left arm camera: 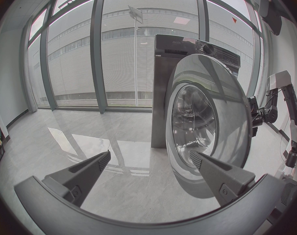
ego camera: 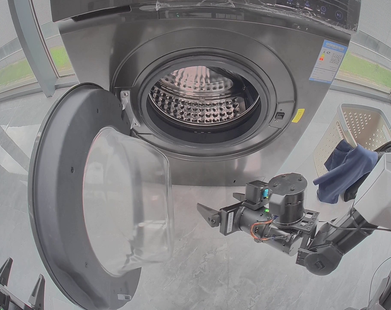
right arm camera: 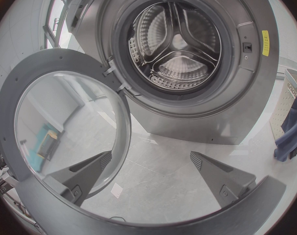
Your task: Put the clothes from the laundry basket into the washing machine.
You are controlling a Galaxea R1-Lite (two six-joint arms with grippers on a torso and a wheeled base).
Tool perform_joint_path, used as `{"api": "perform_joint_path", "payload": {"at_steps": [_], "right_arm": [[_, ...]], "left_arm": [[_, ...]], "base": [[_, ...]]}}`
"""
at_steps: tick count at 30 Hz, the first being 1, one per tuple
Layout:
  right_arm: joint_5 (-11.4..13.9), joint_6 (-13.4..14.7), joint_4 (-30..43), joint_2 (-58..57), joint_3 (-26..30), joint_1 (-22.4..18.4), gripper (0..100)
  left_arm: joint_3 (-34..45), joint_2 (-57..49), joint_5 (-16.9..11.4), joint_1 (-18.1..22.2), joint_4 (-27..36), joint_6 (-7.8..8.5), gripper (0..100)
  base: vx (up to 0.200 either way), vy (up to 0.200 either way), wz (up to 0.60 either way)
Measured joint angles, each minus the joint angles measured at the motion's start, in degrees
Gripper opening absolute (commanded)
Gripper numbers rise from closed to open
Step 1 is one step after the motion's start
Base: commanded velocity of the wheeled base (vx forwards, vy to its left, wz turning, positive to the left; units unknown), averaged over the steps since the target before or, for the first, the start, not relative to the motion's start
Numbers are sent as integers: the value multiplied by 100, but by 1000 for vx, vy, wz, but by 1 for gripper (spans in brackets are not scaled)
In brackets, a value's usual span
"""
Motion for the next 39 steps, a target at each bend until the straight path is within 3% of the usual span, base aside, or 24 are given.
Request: {"api": "perform_joint_path", "payload": {"at_steps": [14, 26, 31, 39], "right_arm": [[127, -16, -168, 996, -1250, 639, 100], [145, -11, 189, 1351, -2244, 706, 100], [151, -11, 374, 1643, -2937, 791, 100], [90, 0, 824, 2347, -4520, 962, 100]], "left_arm": [[0, -2, 2, 0, 0, -6, 100], [0, -2, 0, 0, -2, -4, 100], [0, -2, 2, 0, -2, 0, 100], [0, 0, 0, 5, -2, -2, 100]], "base": [[0, 0, 0], [0, 0, 0], [0, 0, 0], [0, 0, 0]]}}
